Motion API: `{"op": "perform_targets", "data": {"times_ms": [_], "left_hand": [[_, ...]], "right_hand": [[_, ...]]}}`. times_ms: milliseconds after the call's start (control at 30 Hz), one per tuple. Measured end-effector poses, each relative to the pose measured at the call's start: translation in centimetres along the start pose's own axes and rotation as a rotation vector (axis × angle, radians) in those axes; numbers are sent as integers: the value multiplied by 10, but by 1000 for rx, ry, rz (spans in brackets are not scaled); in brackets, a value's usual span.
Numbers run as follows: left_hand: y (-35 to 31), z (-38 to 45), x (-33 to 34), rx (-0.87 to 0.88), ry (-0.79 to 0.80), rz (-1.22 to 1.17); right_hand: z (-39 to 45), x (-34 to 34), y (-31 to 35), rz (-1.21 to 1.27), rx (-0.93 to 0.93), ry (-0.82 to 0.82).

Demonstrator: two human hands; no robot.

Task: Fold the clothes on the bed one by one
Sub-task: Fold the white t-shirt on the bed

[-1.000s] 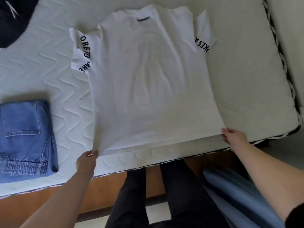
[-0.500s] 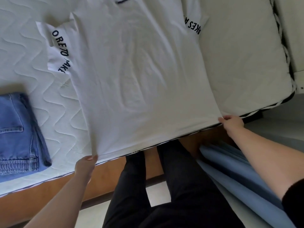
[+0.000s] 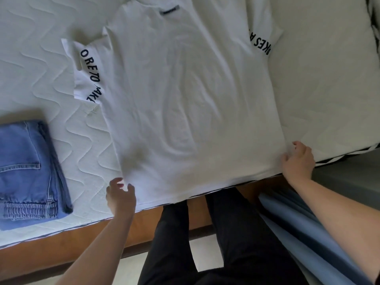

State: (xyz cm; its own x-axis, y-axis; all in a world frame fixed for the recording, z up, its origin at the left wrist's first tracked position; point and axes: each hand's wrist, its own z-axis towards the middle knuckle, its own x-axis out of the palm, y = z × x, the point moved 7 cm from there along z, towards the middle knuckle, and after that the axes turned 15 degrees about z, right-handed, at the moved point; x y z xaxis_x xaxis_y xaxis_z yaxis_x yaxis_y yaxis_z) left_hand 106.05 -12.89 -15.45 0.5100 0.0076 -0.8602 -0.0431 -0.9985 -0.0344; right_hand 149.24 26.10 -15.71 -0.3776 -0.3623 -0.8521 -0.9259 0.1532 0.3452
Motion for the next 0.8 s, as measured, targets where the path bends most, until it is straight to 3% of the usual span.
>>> {"op": "perform_targets", "data": {"times_ms": [133, 333, 533, 800], "left_hand": [[-89, 6, -4, 317, -63, 25], [-195, 36, 8, 754, -108, 273], [-237, 100, 7, 835, -182, 450], [-288, 183, -20, 796, -298, 427]], "right_hand": [[1, 36, 74, 29, -255, 69], [7, 104, 199, -79, -532, 205], [20, 148, 291, -133, -751, 246], [57, 193, 376, -223, -821, 273]]}}
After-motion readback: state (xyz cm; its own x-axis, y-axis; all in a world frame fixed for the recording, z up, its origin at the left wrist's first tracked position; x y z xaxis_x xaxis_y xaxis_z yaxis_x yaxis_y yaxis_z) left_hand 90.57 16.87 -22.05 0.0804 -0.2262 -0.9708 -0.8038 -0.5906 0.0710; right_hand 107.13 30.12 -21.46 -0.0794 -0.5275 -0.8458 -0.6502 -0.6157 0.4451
